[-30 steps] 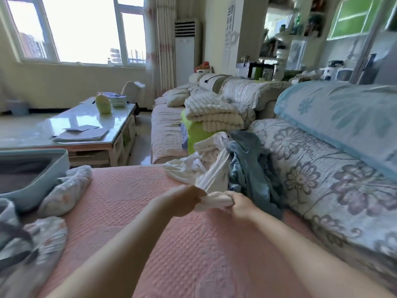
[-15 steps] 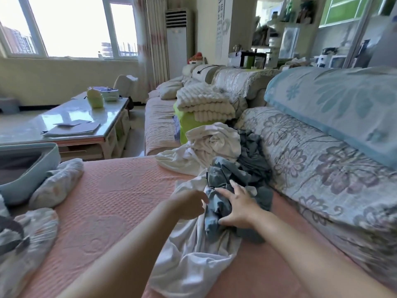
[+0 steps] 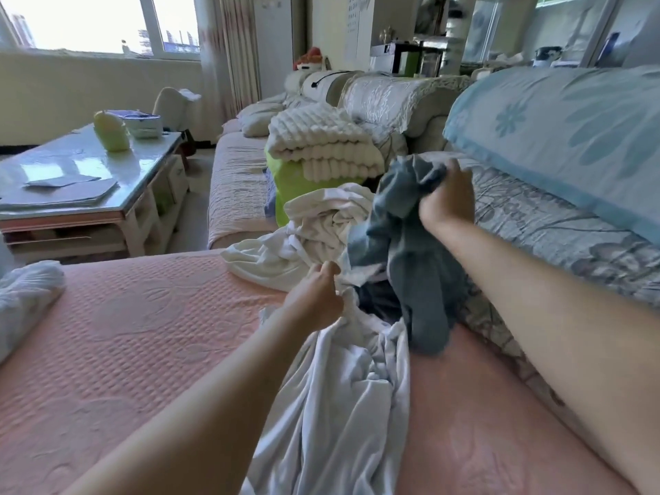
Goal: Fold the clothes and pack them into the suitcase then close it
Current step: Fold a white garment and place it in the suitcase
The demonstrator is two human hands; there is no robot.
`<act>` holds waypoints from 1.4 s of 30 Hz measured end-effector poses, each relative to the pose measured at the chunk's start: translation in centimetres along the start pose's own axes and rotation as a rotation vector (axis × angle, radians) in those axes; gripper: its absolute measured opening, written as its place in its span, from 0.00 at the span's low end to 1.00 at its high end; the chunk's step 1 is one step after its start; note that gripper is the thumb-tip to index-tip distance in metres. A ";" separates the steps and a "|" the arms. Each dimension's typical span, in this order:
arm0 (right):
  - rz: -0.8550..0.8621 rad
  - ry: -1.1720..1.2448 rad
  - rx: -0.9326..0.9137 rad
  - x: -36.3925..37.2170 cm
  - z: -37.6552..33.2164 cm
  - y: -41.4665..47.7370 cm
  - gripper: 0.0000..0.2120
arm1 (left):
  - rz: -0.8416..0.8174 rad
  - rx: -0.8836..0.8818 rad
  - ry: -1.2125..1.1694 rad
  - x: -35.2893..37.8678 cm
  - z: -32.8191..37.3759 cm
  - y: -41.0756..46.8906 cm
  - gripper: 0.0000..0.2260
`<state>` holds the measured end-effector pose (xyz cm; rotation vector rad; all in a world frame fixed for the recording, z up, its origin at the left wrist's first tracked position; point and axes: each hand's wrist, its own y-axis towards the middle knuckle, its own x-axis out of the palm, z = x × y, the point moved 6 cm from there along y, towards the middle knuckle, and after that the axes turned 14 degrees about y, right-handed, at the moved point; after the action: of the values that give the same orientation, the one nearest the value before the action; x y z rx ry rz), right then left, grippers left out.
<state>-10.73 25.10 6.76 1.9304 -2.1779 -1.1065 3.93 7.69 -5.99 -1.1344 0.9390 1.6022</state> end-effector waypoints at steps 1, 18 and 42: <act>-0.088 -0.025 -0.017 1.0 0.0 0.4 0.26 | -0.024 0.001 0.028 0.4 -0.1 0.3 0.22; -1.163 -0.277 0.210 7.0 4.5 -24.0 0.57 | -0.020 0.044 0.110 0.8 -4.0 -7.6 0.16; -1.219 -0.377 0.017 6.2 -4.8 -40.4 0.52 | -0.060 0.023 0.217 -0.7 -11.0 -28.8 0.15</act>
<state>24.65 18.24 -13.04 3.3336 -0.8579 -1.5871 34.35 5.30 -10.40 -1.3273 1.0505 1.4367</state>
